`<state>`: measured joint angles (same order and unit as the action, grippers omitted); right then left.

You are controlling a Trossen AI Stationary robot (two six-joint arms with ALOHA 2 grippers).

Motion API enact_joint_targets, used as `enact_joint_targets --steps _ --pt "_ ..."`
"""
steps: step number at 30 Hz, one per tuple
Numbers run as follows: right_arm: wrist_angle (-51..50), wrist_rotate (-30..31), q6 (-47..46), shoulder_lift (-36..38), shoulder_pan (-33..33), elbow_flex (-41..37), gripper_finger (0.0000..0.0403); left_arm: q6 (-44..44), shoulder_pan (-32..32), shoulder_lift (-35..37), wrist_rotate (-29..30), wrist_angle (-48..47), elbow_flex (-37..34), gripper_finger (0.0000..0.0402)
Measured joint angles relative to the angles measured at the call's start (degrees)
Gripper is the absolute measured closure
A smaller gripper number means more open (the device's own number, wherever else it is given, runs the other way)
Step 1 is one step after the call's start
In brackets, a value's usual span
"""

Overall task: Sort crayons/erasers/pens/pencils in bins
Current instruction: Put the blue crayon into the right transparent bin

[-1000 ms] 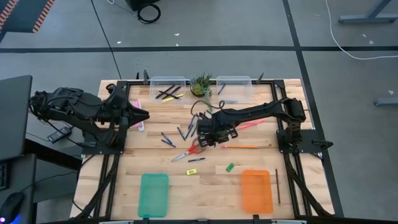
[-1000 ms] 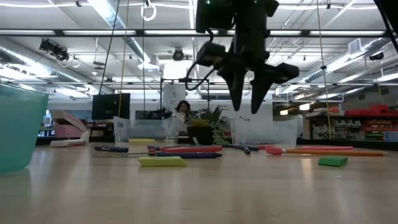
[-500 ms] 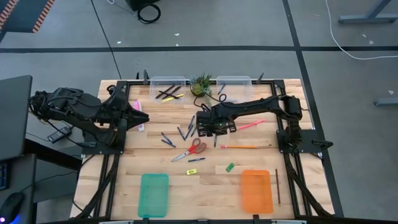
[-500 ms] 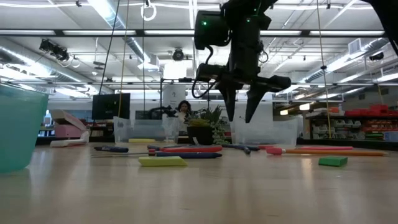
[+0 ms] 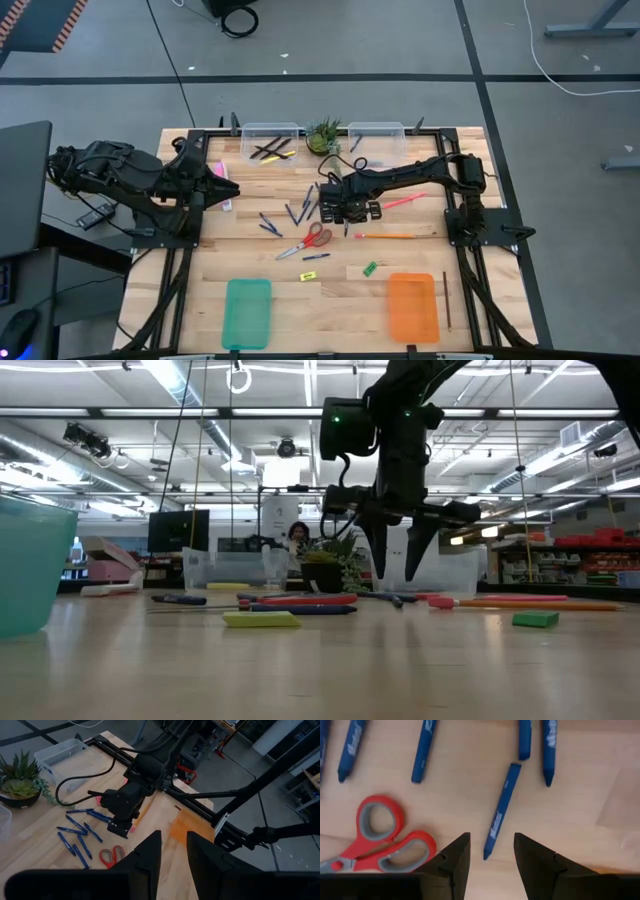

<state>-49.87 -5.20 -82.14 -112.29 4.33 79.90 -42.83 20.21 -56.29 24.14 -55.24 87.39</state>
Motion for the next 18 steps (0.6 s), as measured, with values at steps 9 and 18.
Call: enact_joint_targets --steps 9,18 --pt "4.33 2.61 -4.97 0.0 -0.4 -3.13 0.025 -0.28 -0.01 0.0 0.02 0.06 0.0 0.0303" --pt "6.84 4.17 -4.79 0.0 -0.38 -5.14 0.0285 -1.9 -0.01 0.0 0.02 0.09 0.0 0.0306"
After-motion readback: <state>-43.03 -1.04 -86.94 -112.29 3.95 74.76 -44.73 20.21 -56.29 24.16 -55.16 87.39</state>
